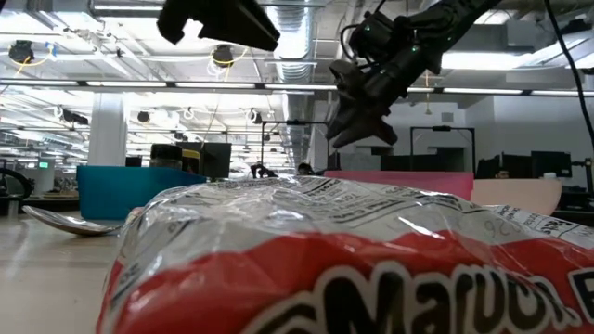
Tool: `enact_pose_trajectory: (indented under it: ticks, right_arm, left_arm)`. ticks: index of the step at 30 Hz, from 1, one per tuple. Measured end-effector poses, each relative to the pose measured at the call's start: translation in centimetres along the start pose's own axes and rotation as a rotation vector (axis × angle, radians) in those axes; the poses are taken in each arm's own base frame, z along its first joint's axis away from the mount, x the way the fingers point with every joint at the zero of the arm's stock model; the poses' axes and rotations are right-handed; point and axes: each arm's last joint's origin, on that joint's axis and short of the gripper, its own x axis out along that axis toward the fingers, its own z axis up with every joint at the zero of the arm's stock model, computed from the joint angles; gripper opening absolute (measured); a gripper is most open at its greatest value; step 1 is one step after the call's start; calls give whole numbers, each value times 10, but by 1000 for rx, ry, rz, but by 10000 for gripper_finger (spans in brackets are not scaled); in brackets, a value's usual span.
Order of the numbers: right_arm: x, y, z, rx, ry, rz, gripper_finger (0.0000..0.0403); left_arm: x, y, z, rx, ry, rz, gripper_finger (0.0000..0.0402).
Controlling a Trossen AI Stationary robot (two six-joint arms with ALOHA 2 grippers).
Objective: Pick & Place Food Item
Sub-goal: Put the black seasoning can into the blue bin
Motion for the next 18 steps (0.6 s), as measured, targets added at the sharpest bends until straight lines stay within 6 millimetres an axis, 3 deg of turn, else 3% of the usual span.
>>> enact_pose_trajectory:
  ticks: [8,14,18]
  right_arm:
    - [-5,14,-11,-42,50,14,102]
    - [-33,30,-15,-86,43,37,102]
    - [-59,40,-21,-124,-7,-36,102]
  left_arm:
    - [-15,-16,0,27,0,-71,127]
    - [-37,-32,5,90,-51,-111,127]
    - [-51,-43,2,176,-38,-133,127]
